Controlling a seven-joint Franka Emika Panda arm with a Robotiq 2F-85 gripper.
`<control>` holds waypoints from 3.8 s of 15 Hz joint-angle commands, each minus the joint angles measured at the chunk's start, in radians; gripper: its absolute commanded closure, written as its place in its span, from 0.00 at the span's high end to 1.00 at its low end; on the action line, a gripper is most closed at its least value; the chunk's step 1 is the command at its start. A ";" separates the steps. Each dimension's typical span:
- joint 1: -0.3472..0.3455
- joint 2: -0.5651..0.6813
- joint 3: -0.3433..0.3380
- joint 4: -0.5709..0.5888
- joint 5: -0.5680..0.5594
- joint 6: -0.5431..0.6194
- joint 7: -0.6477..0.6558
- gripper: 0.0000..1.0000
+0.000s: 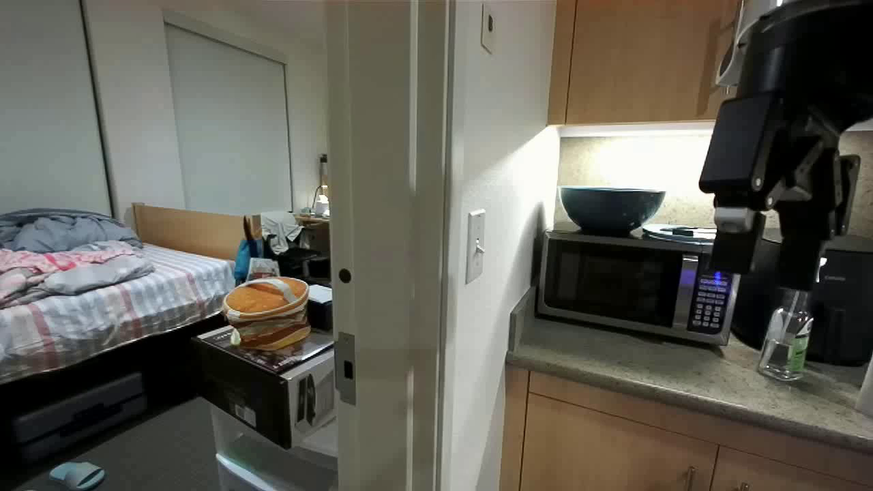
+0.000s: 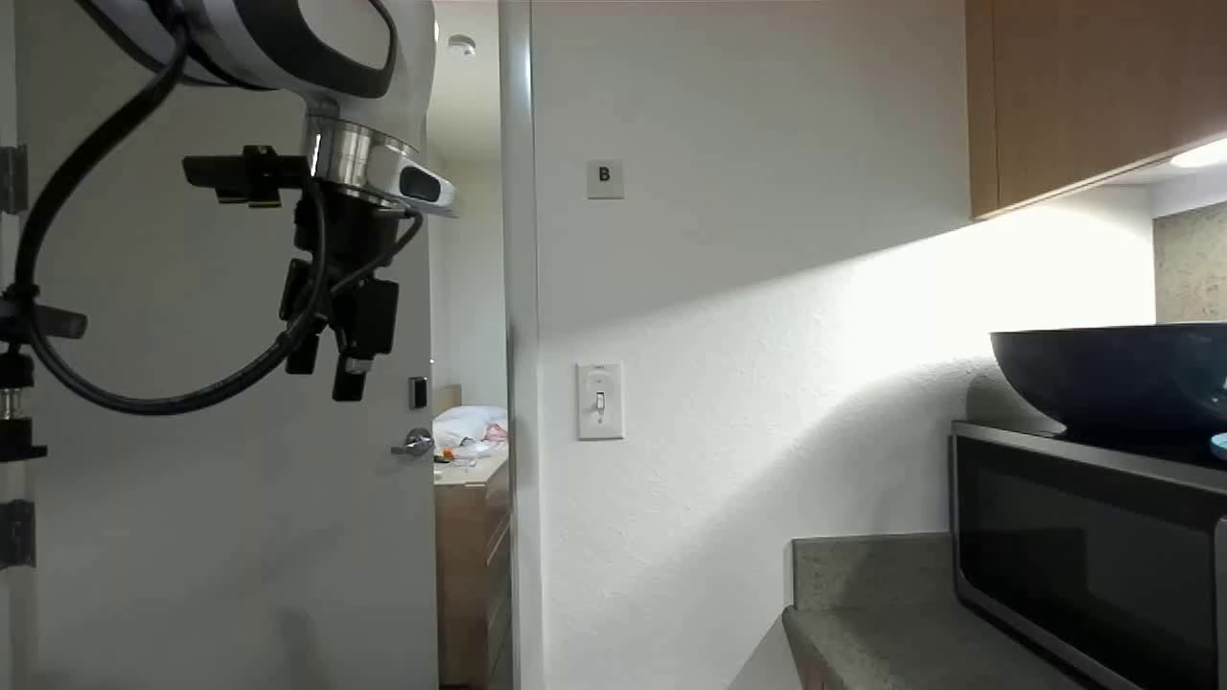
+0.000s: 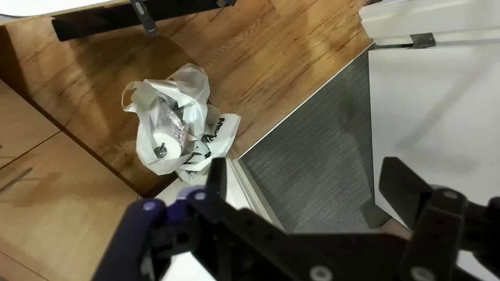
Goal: Flip the wall switch on the right
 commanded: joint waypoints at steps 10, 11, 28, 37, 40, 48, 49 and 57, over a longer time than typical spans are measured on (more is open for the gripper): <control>-0.034 0.020 0.005 0.008 -0.006 0.017 -0.036 1.00; -0.042 0.028 0.003 0.008 -0.016 0.038 -0.045 1.00; -0.056 0.151 0.032 -0.019 -0.091 0.538 -0.113 1.00; -0.137 0.382 -0.039 0.029 -0.126 0.906 -0.108 1.00; -0.120 0.374 -0.066 0.017 -0.110 0.880 -0.129 1.00; -0.114 0.464 -0.069 0.063 -0.103 0.942 -0.122 1.00; -0.111 0.477 -0.070 0.069 -0.100 0.953 -0.126 1.00; -0.099 0.678 -0.091 0.181 -0.070 0.970 -0.152 1.00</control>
